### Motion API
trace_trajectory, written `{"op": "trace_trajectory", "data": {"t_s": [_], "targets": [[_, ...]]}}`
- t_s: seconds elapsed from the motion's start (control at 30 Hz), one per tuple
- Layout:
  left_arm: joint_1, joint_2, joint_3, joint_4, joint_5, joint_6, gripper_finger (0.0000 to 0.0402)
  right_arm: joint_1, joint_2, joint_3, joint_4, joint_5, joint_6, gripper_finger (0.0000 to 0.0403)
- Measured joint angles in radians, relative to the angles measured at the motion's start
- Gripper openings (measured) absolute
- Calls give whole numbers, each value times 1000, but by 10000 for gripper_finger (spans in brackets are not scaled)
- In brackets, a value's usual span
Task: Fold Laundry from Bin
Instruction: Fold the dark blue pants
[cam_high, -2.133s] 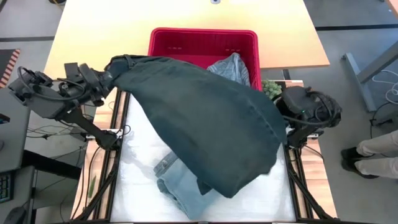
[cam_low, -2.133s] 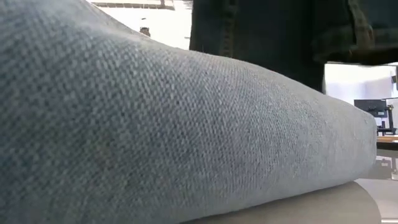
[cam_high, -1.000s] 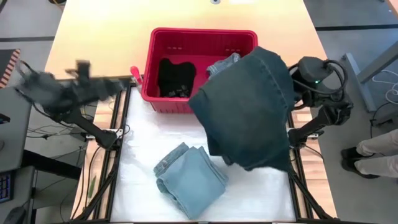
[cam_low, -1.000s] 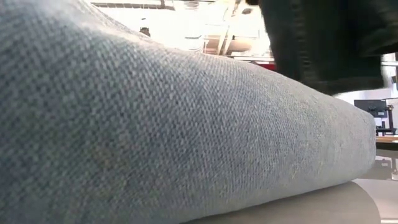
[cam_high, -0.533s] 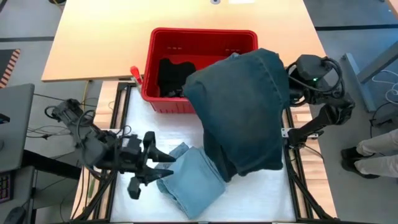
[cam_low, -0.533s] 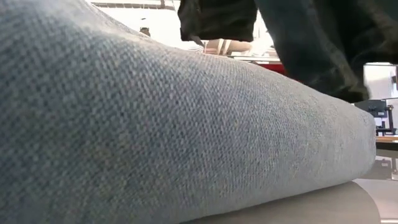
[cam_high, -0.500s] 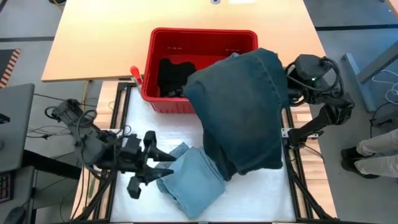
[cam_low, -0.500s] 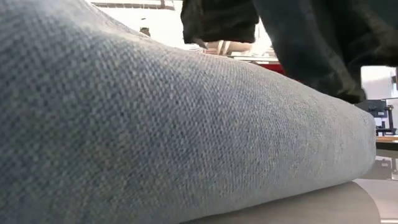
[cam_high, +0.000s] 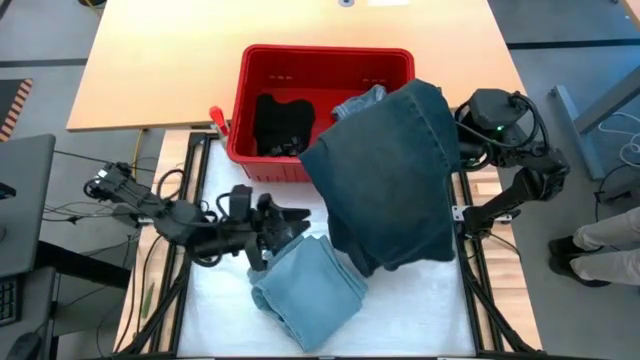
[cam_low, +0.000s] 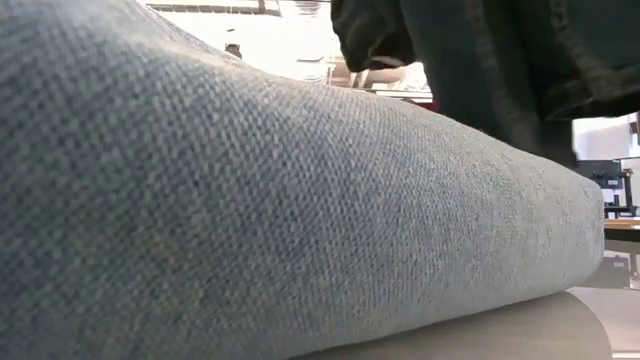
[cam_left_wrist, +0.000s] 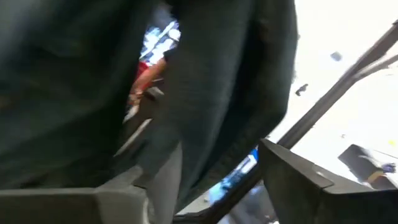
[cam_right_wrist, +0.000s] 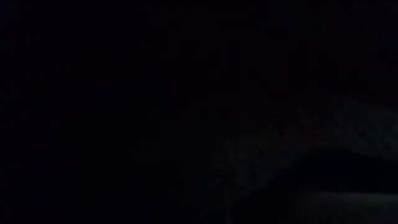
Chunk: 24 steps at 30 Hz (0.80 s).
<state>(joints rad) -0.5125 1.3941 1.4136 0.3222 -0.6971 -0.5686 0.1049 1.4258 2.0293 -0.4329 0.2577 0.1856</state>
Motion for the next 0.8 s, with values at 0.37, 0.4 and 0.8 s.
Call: {"op": "trace_trajectory", "data": {"t_s": [0.37, 0.4, 0.8], "targets": [[5, 32, 0, 143, -10, 191, 300, 0, 0, 0, -2, -28, -10, 18], [6, 32, 0, 153, 6, 190, 300, 0, 0, 0, -2, -29, -10, 18], [82, 84, 2, 289, 91, 276, 301, -10, 0, 0, -1, -51, -13, 19]]}}
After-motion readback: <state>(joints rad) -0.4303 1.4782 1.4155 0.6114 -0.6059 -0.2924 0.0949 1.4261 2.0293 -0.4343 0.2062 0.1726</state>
